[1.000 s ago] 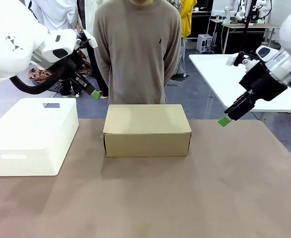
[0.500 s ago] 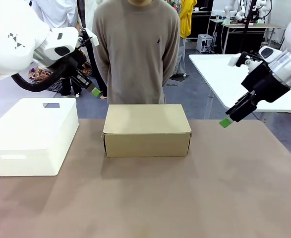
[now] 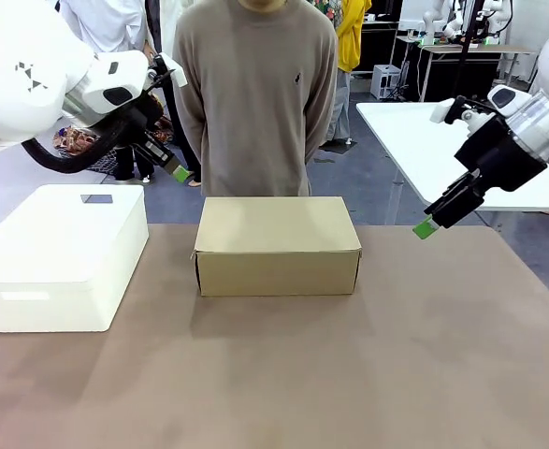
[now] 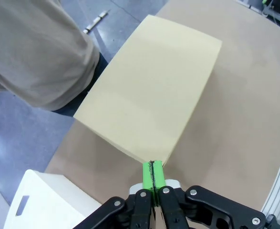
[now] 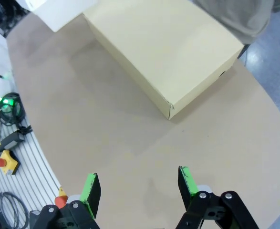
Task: Pack the shoes into the box.
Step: Press down on the lid of the Shoes Box.
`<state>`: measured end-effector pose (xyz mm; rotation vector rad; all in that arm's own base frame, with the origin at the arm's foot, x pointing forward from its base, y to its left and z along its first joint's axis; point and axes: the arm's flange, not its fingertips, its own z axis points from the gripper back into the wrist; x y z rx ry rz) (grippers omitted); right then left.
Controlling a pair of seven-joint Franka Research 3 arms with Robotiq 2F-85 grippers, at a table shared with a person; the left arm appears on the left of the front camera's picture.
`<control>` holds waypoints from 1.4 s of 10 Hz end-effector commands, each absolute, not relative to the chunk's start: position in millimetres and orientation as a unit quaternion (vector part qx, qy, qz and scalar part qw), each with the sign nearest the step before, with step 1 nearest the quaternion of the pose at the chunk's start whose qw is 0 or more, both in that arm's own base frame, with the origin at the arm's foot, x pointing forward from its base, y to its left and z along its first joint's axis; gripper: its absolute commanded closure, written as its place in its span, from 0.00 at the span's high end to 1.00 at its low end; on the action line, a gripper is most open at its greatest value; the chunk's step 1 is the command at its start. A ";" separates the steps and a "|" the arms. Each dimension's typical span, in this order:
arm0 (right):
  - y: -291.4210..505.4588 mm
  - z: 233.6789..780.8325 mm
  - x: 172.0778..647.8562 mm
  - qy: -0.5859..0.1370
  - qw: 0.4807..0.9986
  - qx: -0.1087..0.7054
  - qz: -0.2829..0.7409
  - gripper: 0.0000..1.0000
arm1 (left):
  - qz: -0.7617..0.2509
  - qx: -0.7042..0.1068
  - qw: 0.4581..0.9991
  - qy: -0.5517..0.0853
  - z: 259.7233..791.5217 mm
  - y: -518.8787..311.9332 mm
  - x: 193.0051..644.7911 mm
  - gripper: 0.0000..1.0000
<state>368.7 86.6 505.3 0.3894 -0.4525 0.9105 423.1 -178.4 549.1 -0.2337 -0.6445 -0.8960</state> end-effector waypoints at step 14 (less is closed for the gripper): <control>100.7 546.0 364.0 -0.197 0.883 0.127 0.408 0.86 | -0.396 -0.065 0.902 -0.158 531.3 -337.2 569.7 0.00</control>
